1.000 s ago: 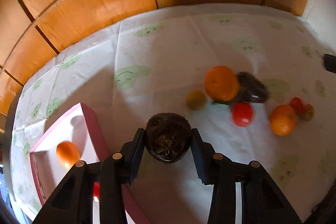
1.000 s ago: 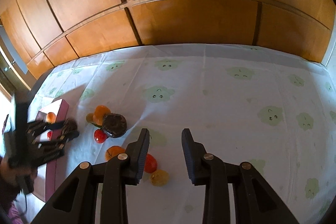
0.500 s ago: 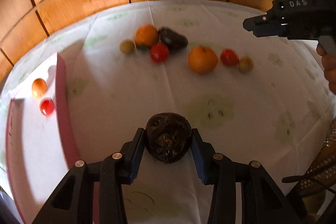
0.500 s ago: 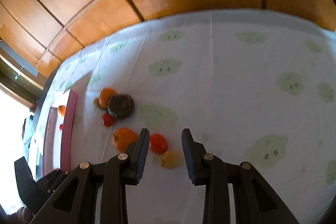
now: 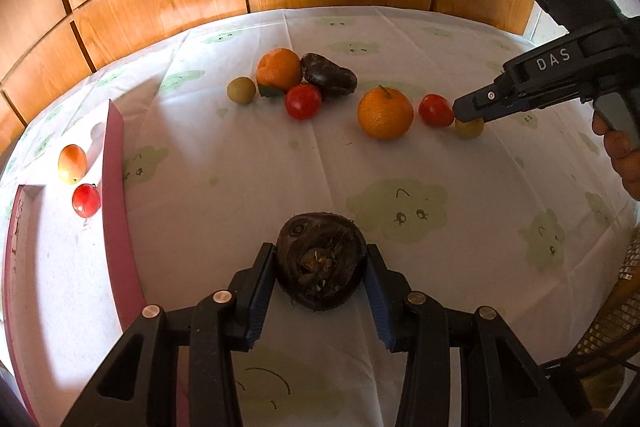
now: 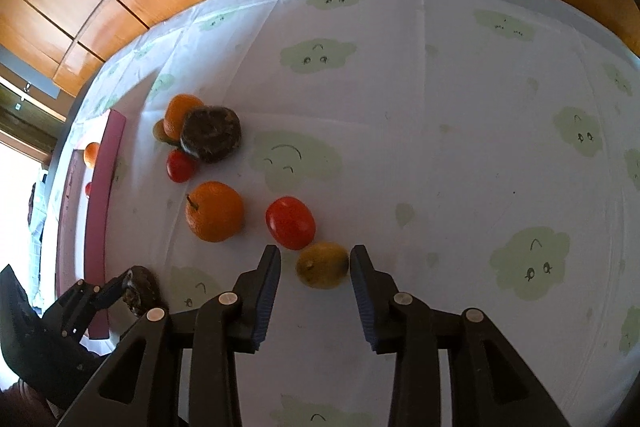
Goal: Organize fruits
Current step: 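Grasp the small yellow fruit with the right gripper, then lower the dark brown fruit into the tray and open the left gripper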
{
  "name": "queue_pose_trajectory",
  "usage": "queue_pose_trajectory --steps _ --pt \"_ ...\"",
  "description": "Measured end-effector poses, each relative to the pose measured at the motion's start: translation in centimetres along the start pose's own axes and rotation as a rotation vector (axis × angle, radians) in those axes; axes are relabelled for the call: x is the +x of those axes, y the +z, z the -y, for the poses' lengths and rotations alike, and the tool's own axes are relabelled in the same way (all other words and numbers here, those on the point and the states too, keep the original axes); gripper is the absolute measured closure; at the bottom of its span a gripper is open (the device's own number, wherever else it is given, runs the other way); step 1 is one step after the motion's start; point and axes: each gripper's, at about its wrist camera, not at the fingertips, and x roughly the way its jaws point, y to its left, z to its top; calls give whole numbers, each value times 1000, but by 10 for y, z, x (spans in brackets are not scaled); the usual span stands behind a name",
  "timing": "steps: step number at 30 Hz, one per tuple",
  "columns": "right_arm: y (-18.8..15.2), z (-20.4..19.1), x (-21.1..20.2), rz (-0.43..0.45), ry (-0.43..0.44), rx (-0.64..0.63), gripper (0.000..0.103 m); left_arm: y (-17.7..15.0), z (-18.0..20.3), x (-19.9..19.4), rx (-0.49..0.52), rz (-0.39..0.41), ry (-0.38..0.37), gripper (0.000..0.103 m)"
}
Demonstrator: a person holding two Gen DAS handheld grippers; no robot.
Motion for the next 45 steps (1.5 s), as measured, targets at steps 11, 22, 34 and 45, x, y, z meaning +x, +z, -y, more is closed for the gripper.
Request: queue_pose_trajectory --steps 11,22,34,45 --pt "-2 -13 12 -9 -110 -115 74 -5 0 -4 -9 14 -4 58" --pt "-6 -19 16 -1 -169 -193 74 4 -14 -8 -77 -9 -71 60" --pt "-10 -25 19 17 -194 -227 74 16 -133 -70 -437 132 -40 59" --pt "-11 -28 19 21 -202 -235 74 -7 -213 -43 -662 29 143 59"
